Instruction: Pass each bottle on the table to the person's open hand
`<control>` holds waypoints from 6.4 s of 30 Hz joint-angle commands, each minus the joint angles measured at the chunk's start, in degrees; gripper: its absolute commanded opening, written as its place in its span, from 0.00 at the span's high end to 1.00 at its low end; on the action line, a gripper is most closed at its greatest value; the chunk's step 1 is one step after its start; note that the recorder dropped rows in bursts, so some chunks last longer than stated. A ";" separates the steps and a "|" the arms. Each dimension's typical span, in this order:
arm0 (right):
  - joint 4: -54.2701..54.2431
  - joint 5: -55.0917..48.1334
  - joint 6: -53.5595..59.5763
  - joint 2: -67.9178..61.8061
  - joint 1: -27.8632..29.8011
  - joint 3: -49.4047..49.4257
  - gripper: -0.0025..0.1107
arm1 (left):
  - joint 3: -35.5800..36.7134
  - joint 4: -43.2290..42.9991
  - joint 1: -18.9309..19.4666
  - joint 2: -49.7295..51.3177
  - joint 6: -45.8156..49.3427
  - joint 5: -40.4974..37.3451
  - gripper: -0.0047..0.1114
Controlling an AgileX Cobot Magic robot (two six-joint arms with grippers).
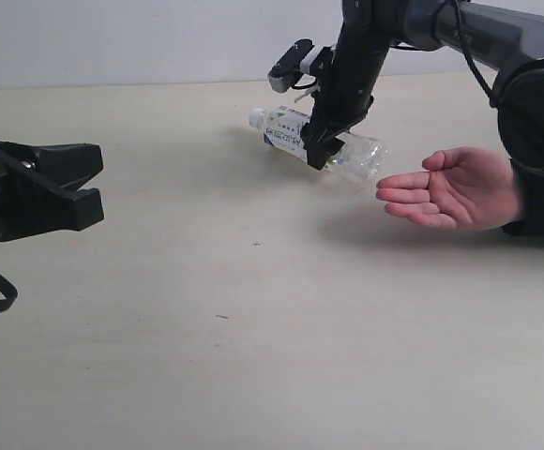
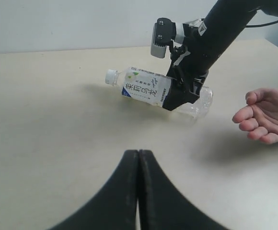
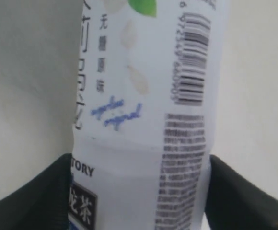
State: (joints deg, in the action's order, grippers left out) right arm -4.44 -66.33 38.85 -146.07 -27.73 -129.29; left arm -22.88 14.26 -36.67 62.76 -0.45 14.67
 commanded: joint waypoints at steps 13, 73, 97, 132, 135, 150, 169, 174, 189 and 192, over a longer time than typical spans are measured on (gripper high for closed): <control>-0.03 -0.10 -7.24 6.17 -0.25 -0.43 0.98 | 0.24 0.05 0.11 -0.26 0.15 0.35 0.96; 11.87 10.76 -45.25 56.90 3.51 61.14 0.98 | 0.24 0.05 0.11 -0.26 0.15 0.35 0.96; 11.95 18.19 -49.23 44.11 3.51 61.17 0.83 | 0.24 0.05 0.11 -0.26 0.15 0.35 0.96; 7.38 15.03 -45.11 77.48 3.40 64.25 0.39 | 0.24 0.05 0.11 -0.26 0.15 0.35 0.96; -4.07 20.79 -37.14 91.43 3.40 74.28 0.71 | 0.24 0.05 0.11 -0.26 0.15 0.35 0.96; -10.08 24.42 -34.43 126.20 3.40 91.12 0.98 | 0.24 0.05 0.11 -0.26 0.15 0.35 0.96; -9.83 24.68 -34.43 131.62 3.40 91.12 0.98 | 0.24 0.05 0.11 -0.26 0.15 0.35 0.96; -9.57 28.71 -34.43 131.62 3.40 91.22 0.98 | 0.24 0.05 0.11 -0.26 0.15 0.35 0.96; -7.23 50.67 -29.85 134.34 9.67 105.51 0.98 | 0.24 0.05 0.11 -0.26 0.15 0.35 0.96; -6.98 53.74 -29.85 135.59 11.78 109.14 0.98 | 0.24 0.05 0.11 -0.26 0.15 0.35 0.96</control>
State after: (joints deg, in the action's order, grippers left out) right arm -12.21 -16.56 8.43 -11.53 -17.64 -22.93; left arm -22.88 14.26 -36.67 62.76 -0.45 14.67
